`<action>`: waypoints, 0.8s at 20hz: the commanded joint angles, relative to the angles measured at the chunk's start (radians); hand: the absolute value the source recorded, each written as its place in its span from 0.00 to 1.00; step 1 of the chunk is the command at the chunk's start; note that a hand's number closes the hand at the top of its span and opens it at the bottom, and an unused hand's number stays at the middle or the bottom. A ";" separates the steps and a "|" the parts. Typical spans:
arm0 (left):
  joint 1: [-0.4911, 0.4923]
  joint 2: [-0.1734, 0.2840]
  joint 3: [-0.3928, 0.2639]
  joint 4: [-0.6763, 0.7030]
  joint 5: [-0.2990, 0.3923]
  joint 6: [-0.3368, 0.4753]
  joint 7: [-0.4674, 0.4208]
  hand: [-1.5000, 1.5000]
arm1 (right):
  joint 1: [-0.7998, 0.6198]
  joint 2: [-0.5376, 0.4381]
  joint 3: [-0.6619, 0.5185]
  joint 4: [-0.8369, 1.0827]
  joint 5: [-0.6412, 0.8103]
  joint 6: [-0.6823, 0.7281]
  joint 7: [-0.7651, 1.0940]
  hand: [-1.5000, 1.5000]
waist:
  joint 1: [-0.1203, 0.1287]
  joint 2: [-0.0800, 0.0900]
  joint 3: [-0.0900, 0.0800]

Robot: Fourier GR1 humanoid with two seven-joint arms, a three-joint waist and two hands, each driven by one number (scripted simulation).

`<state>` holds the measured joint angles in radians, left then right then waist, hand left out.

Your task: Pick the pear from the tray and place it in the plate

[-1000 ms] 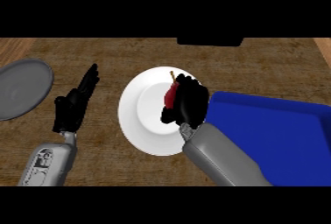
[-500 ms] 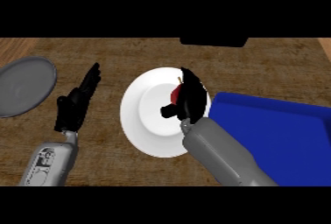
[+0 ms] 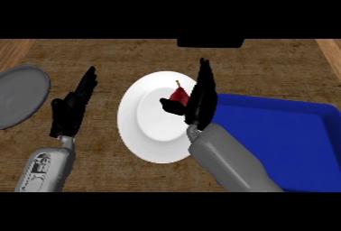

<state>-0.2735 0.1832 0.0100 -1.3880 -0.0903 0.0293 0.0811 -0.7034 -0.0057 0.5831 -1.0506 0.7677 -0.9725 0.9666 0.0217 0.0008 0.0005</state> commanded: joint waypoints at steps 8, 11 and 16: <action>0.061 0.010 0.020 -0.048 -0.003 0.010 -0.002 0.50 | 0.483 -0.086 -0.027 -0.510 0.189 -0.110 0.046 0.00 | -0.052 -0.011 -0.001; 0.108 0.031 0.027 -0.090 0.015 -0.019 0.020 0.50 | 0.681 -0.109 0.037 -0.679 0.246 -0.100 0.029 0.00 | -0.044 -0.011 -0.001; 0.038 -0.015 0.015 -0.013 -0.009 0.006 0.008 0.50 | 0.847 -0.279 0.038 -0.875 0.152 -0.085 -0.040 0.00 | -0.035 -0.003 -0.001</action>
<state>-0.2394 0.1911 0.0363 -1.4236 -0.0884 0.0290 0.1030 0.0003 -0.1957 0.6113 -1.7640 0.9415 -1.0688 0.9395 -0.0182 -0.0050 0.0000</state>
